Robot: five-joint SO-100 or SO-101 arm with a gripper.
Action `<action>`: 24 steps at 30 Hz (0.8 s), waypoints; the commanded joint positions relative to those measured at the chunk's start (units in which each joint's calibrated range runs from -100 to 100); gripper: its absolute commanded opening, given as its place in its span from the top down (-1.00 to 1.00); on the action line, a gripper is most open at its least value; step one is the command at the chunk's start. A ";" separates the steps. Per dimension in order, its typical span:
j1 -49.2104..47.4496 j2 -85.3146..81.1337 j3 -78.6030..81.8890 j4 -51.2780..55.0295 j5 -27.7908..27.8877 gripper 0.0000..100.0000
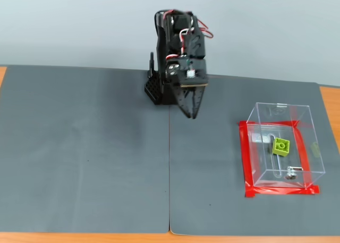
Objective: Pick the green lego block and place it into the transparent box
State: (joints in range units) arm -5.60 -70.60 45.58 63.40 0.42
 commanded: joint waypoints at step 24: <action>1.76 -28.80 47.28 -12.18 0.24 0.96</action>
State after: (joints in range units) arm -4.27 -98.98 92.01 52.21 0.61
